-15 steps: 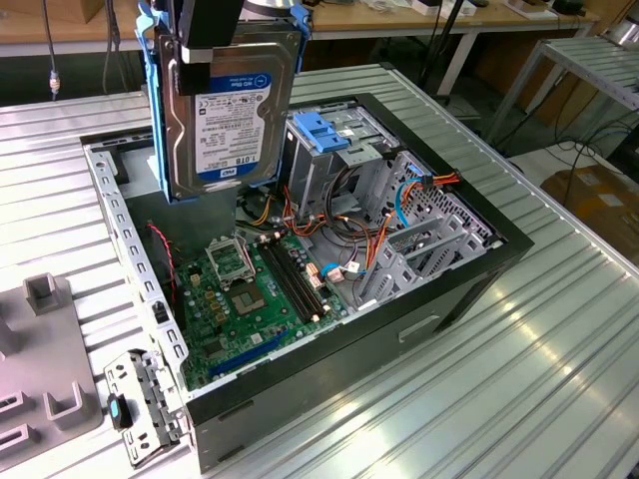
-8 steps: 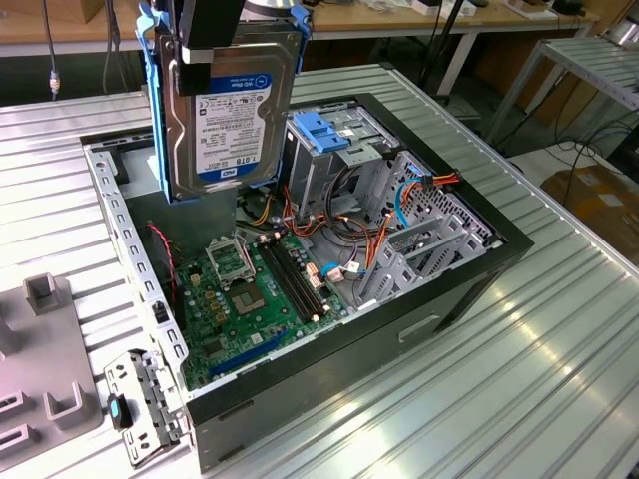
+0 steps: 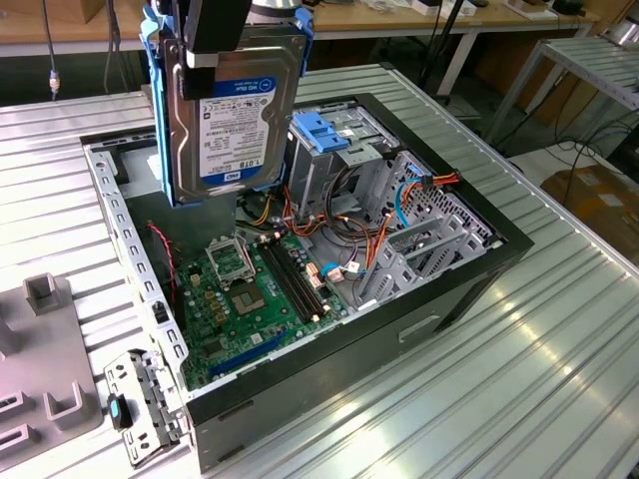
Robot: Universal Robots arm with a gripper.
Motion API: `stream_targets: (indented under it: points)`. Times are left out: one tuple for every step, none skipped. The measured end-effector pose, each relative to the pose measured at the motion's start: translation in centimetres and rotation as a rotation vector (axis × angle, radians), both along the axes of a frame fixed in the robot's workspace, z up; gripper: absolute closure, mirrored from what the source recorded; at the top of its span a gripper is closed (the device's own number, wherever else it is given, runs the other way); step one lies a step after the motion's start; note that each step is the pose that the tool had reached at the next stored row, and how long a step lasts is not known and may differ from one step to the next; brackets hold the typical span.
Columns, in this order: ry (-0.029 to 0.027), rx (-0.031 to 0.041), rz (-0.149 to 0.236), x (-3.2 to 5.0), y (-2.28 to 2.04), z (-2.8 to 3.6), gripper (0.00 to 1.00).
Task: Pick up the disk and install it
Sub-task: 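Insert the disk into the insertion slot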
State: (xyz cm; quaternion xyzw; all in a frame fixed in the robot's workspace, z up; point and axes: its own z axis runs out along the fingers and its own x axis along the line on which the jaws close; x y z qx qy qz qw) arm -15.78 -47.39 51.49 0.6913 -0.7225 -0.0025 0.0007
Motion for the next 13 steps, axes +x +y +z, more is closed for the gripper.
stream_targets:
  points:
    - [0.0001,-0.0001,0.000,0.14,-0.01,0.00,0.63]
    - [0.0000,0.0000,0.000,0.43,-0.01,0.00,0.63]
    - [0.0000,0.0001,0.000,0.62,-0.01,0.00,0.63]
    - [0.0000,-0.0001,0.000,0.83,-0.01,0.00,0.63]
    - [0.0000,0.0001,0.000,1.07,-0.01,-0.01,0.63]
    - [-0.0001,0.0002,0.000,1.14,-0.01,-0.02,0.63]
    - [0.0000,-0.0001,0.000,1.27,-0.02,-0.01,0.63]
    - [0.0001,-0.0001,0.000,1.34,-0.02,-0.01,0.63]
    - [0.0000,0.0000,0.000,1.36,-0.02,-0.02,0.63]
    - [0.0000,0.0001,0.000,1.36,-0.02,-0.02,0.63]
    - [0.0001,-0.0001,0.000,1.38,-0.01,-0.01,0.63]
    - [0.0001,0.0000,0.000,1.38,-0.02,-0.01,0.63]
    - [0.0000,0.0000,0.000,1.39,-0.02,-0.02,0.63]
